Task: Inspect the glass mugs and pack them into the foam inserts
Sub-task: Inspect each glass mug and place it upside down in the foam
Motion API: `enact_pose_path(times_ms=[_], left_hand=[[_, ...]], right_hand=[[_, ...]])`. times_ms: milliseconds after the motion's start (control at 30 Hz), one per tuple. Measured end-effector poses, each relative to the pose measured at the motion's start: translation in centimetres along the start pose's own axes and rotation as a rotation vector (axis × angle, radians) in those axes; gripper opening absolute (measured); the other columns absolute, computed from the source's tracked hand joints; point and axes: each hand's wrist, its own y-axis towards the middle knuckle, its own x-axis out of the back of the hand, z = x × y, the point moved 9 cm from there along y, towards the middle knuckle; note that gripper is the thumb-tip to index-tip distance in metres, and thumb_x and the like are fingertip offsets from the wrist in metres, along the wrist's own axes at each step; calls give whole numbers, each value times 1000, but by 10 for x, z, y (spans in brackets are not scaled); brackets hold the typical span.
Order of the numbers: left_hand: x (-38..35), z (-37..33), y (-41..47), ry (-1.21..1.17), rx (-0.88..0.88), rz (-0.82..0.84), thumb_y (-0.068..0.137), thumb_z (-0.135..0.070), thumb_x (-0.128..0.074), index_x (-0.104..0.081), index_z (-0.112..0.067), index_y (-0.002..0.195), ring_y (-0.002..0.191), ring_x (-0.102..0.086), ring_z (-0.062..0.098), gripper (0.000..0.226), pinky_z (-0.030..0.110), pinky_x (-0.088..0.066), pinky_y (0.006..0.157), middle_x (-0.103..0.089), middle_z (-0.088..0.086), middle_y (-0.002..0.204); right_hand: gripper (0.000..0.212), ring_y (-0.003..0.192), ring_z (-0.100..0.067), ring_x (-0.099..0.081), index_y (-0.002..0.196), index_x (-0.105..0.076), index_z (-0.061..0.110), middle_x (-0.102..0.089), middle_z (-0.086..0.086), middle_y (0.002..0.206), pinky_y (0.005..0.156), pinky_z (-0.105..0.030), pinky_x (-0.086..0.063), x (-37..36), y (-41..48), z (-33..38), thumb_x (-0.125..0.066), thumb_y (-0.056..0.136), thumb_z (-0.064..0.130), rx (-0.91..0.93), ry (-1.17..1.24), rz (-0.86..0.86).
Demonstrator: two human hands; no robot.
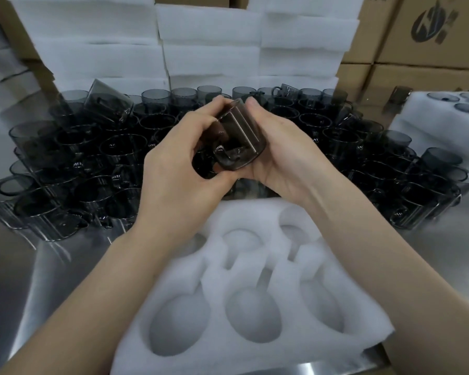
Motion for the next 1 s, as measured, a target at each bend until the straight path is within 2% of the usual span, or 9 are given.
enact_pose_path(times_ms=[133,267,367,433,567,700,833,933,1000], left_hand=[[-2,1,0,-54,37,16,69,-6,-83,-53,-21,124,122,-51,-4,65,24,-43,104,-55,-22,124],[0,7,2,-72,114,25,68,-7,-84,-41,-38,129,119,-54,-5,81,16,-46,98,-59,-15,125],[-2,8,2,7,134,64,64,-19,-88,-42,-49,128,123,-53,3,84,29,-43,106,-59,-17,127],[-3,10,1,75,148,85,60,-28,-90,-44,-41,132,132,-47,11,86,40,-36,113,-56,-14,133],[-1,10,1,156,147,36,63,-30,-89,-47,-24,140,120,-47,-3,88,3,-32,100,-56,-13,132],[-6,3,-2,190,61,57,69,-10,-84,-46,-15,143,124,-45,0,83,-3,-28,97,-58,-4,135],[-9,-14,-4,173,-90,110,71,-3,-83,-45,-5,143,135,-42,10,81,14,-30,112,-49,4,145],[-12,-20,-3,116,-131,162,71,-3,-83,-41,-7,144,143,-30,9,84,27,-23,120,-38,-10,147],[-12,-17,-1,68,-68,183,67,-1,-83,-36,-23,144,145,-20,2,92,32,-13,123,-31,-25,145]], right_hand=[[37,81,-27,-60,118,-58,9,-59,-17,103,60,-36,-51,-10,-1,-10,-41,103,39,-134,195,111],[53,110,-37,-58,131,-53,15,-64,-18,118,90,-51,-54,-23,-8,-20,-38,97,53,-239,209,307],[56,109,-39,-61,131,-57,11,-65,-21,121,90,-53,-53,-16,-4,-17,-42,96,52,-161,75,238],[50,101,-38,-65,120,-64,8,-69,-20,114,86,-50,-55,-9,-2,-10,-47,94,47,-88,34,159],[35,82,-23,-71,101,-71,12,-74,-8,91,65,-33,-58,-4,-3,-2,-48,100,37,50,-133,82],[32,76,-19,-71,97,-73,14,-74,-8,84,67,-40,-59,2,-1,-1,-47,103,32,88,-197,-14],[33,70,-21,-66,94,-72,8,-69,-10,80,57,-31,-56,8,0,-3,-50,101,31,29,-129,-41],[47,106,-29,-65,126,-63,11,-67,-12,118,79,-40,-57,-7,-2,-22,-44,101,45,-209,60,161],[56,110,-28,-64,132,-57,15,-65,-11,124,82,-42,-56,-22,-11,-30,-39,97,57,-355,216,341]])
